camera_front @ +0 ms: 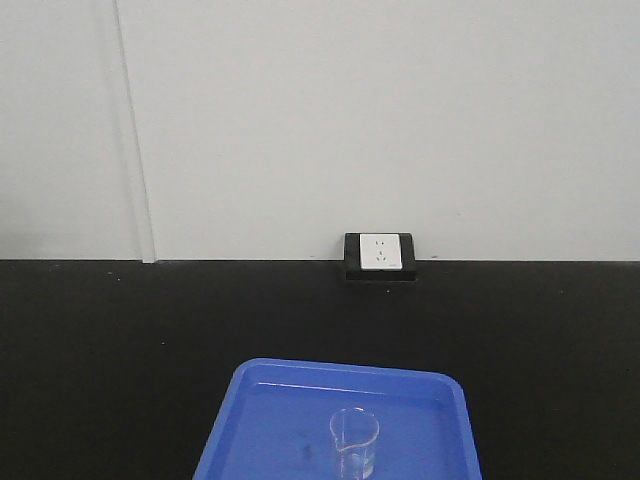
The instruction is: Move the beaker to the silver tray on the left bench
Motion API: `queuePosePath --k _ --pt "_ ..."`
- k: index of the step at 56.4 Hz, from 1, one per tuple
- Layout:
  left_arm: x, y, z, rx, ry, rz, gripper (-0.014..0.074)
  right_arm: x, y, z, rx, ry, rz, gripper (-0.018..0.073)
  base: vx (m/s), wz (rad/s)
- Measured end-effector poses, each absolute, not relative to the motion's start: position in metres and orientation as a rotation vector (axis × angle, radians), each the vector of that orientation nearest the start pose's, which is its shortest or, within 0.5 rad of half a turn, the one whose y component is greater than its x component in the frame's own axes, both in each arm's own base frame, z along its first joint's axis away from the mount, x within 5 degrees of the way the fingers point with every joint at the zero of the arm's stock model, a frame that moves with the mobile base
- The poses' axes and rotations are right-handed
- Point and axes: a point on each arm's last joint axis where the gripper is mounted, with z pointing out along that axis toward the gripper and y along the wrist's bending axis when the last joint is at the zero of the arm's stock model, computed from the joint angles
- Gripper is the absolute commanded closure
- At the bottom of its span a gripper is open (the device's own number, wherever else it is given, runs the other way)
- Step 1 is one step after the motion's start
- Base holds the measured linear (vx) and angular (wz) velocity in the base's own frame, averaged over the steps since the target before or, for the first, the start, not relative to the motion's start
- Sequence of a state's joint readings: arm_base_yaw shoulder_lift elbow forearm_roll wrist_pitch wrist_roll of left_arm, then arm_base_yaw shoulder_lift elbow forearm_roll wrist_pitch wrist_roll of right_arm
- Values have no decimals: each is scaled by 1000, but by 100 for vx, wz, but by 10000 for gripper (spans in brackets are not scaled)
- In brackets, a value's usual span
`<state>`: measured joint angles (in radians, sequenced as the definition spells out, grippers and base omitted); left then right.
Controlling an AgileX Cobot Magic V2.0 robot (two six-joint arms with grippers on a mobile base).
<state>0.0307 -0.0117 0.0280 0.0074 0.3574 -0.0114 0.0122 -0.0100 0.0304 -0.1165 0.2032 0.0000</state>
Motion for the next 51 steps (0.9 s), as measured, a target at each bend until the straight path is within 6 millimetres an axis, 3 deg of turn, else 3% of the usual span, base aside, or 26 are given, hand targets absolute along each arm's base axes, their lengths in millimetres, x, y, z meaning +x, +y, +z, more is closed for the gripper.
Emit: queuePosePath --k 25,32,41,47,51 --pt "53 2 172 -34 1857 21 595 57 -1 189 -92 1661 -93 570 0 0" --pt "53 2 172 -34 1857 21 595 57 0 199 -95 1549 -87 570 0 0" --pt "53 2 172 -34 1857 21 595 52 2 231 -77 1246 -49 570 0 0" --pt "53 2 172 -34 1857 21 595 48 0 279 -3 1140 9 570 0 0" --pt "53 2 172 -34 1857 21 595 57 -1 317 10 1115 2 570 0 0"
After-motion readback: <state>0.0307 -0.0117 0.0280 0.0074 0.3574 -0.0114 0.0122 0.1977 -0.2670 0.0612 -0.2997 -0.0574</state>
